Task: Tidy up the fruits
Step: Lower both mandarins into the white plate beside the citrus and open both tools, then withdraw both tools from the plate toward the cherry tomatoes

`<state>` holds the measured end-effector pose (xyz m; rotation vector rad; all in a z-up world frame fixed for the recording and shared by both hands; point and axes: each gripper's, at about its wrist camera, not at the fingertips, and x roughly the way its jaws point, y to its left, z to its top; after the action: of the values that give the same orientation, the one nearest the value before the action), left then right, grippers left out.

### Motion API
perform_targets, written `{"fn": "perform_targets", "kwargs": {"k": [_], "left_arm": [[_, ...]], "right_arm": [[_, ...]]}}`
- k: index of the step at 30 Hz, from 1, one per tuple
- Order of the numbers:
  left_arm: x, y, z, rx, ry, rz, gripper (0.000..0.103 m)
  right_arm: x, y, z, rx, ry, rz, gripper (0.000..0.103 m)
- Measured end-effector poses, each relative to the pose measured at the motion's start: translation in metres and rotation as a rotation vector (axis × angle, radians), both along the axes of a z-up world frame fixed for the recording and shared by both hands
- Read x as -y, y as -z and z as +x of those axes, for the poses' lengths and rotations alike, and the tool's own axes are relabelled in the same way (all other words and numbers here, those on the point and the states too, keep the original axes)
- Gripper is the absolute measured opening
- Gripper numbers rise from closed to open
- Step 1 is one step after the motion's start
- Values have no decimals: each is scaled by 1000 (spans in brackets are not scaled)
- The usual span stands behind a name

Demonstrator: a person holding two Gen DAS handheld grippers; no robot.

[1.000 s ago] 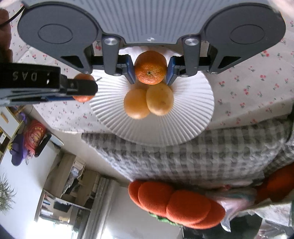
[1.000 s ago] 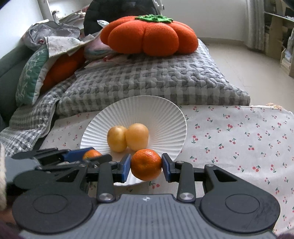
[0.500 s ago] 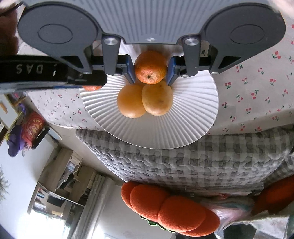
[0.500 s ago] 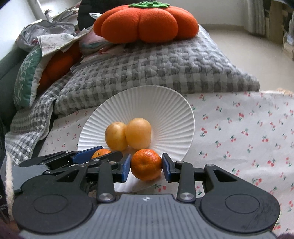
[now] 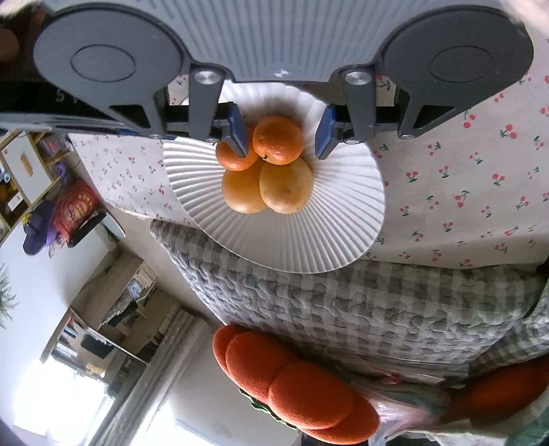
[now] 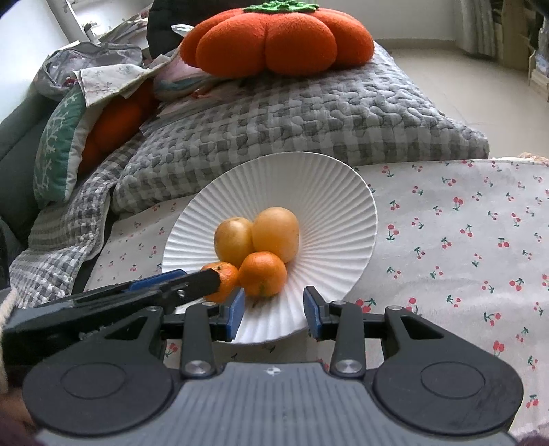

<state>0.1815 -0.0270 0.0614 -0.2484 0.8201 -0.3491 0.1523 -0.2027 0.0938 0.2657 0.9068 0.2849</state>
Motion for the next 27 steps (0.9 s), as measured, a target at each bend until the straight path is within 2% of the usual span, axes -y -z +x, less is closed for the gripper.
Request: {"fn": "perform_targets", "kwargs": {"k": [6,11,15,18,21,23,24,27], "left_arm": [[-13,-11,-12,1,-28,-10,34],[-22,-19,-23,-1,-49,20,34],[-34,-28,-39,14,-72,56,46],[-42,-34,-54,23,-90,100,52],[-49,-39,-69,28,-119,153,57],[-52,-43,-78,45,-131,183,64],[-54,-45,-83,57,-140,203,71],[-59,-47,-99,83,-162,254,80]], "right_arm": [[-2,-6,-13,9,14,5,36],[-19,-13,-25,34,-39,-33,38],[-36,-23,-42,72,-94,-89,43],[-46,-31,-59,114,-139,-132,52],[-50,-36,-73,133,-160,-130,59],[-54,-36,-81,134,-163,-127,63],[-57,-37,-85,133,-167,-128,65],[-64,-39,-96,132,-172,-127,78]]}}
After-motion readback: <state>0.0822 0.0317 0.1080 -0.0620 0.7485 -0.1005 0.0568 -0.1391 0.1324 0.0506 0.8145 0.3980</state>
